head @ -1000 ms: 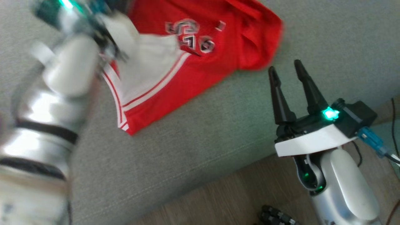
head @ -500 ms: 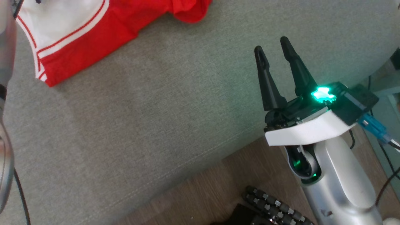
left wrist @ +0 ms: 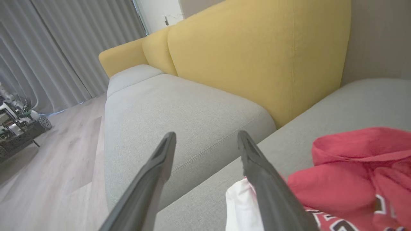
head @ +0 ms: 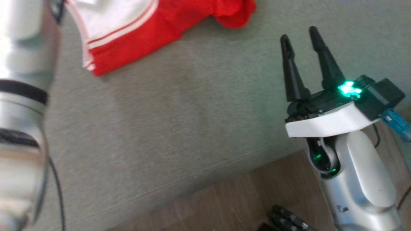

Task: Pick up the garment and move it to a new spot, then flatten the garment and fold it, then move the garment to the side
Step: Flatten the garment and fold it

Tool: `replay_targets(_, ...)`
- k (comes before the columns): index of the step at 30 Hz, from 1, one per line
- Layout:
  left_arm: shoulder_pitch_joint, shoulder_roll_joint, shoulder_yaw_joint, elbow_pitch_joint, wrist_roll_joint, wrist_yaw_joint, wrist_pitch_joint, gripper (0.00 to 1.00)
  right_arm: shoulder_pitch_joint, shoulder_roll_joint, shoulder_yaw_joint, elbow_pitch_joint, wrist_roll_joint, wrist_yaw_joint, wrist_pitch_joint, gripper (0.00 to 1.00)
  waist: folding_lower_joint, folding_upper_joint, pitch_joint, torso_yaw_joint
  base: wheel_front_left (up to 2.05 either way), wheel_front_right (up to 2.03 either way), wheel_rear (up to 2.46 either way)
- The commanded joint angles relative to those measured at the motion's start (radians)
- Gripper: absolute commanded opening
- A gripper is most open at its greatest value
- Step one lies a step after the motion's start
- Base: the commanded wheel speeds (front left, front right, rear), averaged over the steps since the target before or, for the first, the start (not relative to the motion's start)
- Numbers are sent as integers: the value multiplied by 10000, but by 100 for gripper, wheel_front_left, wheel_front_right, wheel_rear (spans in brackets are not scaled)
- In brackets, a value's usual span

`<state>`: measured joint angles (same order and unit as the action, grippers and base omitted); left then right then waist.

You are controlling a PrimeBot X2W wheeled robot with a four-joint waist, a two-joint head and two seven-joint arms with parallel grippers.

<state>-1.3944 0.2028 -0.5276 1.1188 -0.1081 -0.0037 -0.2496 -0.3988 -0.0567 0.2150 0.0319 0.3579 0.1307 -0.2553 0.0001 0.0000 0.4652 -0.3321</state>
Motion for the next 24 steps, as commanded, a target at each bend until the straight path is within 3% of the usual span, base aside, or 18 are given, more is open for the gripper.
replay_targets(1,250,149,379,-635,-303,111,-102,100,109,64,-55,-225,-174,0,-65,100,-1,0,-617,750,0,0,0)
replay_targets(5,1855,-80,1137,-2717,-1081,278,-117,100,336,64,-524,-23,-555,0,-65,100,-1,0,-1170,1498,0,0,0)
replay_targets(6,2966,-167,1457,-3838,-1357,333,-118,100,486,64,-736,90,-790,0,-65,100,-1,0,-1475,1845,0,0,0)
replay_targets(10,5274,-334,1944,-5982,-1582,442,-120,100,847,64,-1123,273,-1153,0,-65,100,-1,0,-2045,2419,0,0,0)
replay_targets(19,9466,-1093,2679,-9172,-1483,687,-121,100,1598,64,-1500,508,-1449,0,-65,100,-1,0,-2858,2979,0,0,0)
replay_targets(24,11109,-1424,2904,-10211,-1239,661,-121,100,1820,64,-1577,565,-1409,0,-65,100,-1,0,-2909,3067,0,0,0)
